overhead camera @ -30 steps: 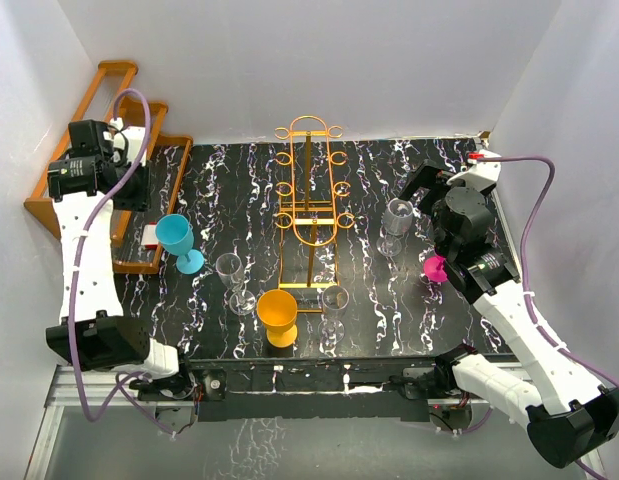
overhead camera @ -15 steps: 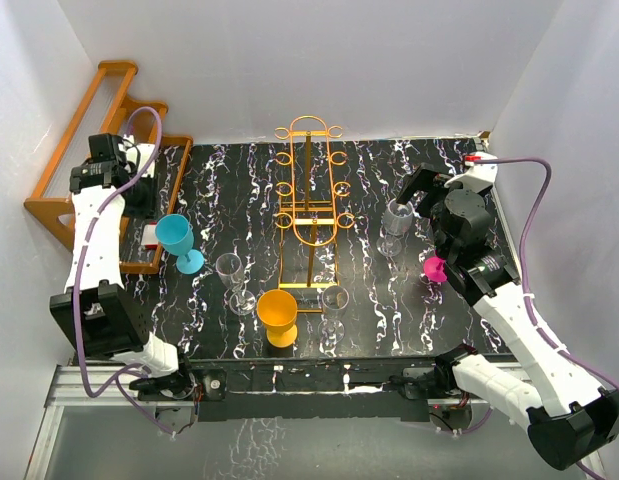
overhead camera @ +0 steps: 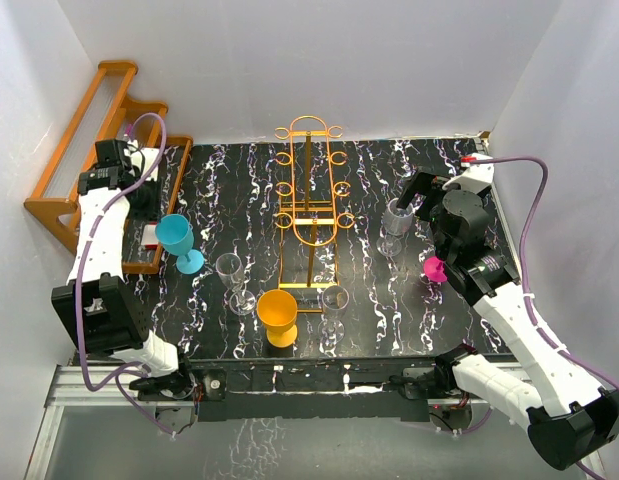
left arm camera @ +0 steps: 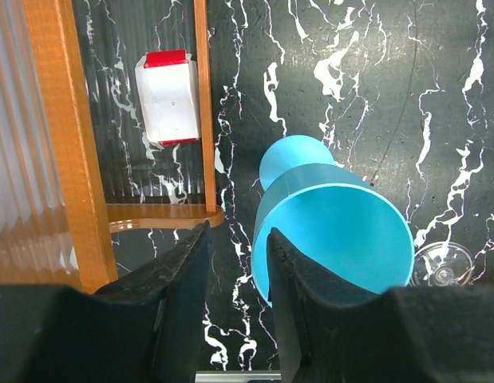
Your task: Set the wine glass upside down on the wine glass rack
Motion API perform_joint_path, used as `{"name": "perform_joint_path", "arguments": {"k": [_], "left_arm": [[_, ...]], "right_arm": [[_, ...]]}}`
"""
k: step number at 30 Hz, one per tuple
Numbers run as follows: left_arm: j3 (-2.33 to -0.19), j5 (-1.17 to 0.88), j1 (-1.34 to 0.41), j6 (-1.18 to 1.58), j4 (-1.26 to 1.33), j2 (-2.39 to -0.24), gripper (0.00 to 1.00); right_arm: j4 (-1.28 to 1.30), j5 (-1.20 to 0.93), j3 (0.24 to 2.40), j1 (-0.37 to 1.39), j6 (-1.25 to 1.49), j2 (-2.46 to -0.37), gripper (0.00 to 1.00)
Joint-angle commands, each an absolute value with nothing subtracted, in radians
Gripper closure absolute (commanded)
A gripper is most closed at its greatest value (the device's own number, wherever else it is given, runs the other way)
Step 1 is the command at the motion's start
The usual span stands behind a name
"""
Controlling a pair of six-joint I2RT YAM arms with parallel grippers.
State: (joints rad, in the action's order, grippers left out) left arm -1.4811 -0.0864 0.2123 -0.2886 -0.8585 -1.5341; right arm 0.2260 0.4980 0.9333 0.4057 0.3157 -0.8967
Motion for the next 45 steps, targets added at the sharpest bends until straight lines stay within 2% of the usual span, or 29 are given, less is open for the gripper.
{"name": "perform_joint_path", "arguments": {"k": [1,8,10,12,13,14,18,21,24,29,32,37,40,43,45], "left_arm": [[-1.446,-0.105,0.212,-0.296,-0.843,-1.535,0.66],[-1.399,-0.116,0.212,-0.298,-0.815,-1.525,0.67],[-1.388,-0.125,0.212,-0.302,-0.814,-1.525,0.7],[-1.375,-0.147,0.212,-0.31,-0.816,-1.523,0.81],[-1.372,-0.161,0.212,-0.315,-0.822,-1.522,0.96],[-1.371,-0.173,0.212,-0.316,-0.828,-1.523,1.0],[-1.426,-0.188,0.206,-0.315,-0.868,-1.501,1.0],[-1.578,-0.167,0.18,-0.318,-0.917,-1.448,1.0],[-1.709,-0.131,0.14,-0.324,-0.862,-1.358,1.0],[-1.784,-0.157,0.105,-0.324,-0.594,-1.236,1.0],[-1.734,-0.272,0.101,-0.294,-0.359,-1.176,1.0],[-1.544,-0.368,0.095,-0.154,0.173,-1.082,1.0],[-1.343,-0.461,0.094,-0.059,0.638,-1.013,1.0],[-1.232,-0.521,0.087,0.029,1.03,-1.007,1.0],[-1.223,-0.54,0.081,0.06,1.144,-1.014,1.0]], "right_arm": [[0.206,0.51,0.983,0.408,0.306,-0.883,0.01],[0.217,0.514,1.0,0.408,0.304,-0.894,0.02],[0.218,0.512,1.0,0.407,0.305,-0.892,0.02],[0.221,0.512,0.999,0.408,0.308,-0.888,0.02],[0.224,0.513,1.0,0.408,0.311,-0.886,0.02],[0.226,0.515,1.0,0.408,0.313,-0.884,0.02],[0.248,0.528,1.021,0.408,0.309,-0.88,0.02],[0.26,0.544,1.048,0.408,0.287,-0.876,0.02],[0.26,0.555,1.081,0.407,0.272,-0.871,0.02],[0.251,0.597,1.17,0.408,0.257,-0.874,0.02],[0.202,0.516,1.22,0.408,0.231,-0.868,0.02],[0.142,0.001,1.343,0.408,0.236,-0.92,0.01],[0.125,-0.324,1.444,0.408,0.315,-1.007,0.01],[0.002,-0.549,1.481,0.408,0.487,-1.084,0.01],[-0.141,-0.62,1.465,0.409,0.618,-1.12,0.03]]}}
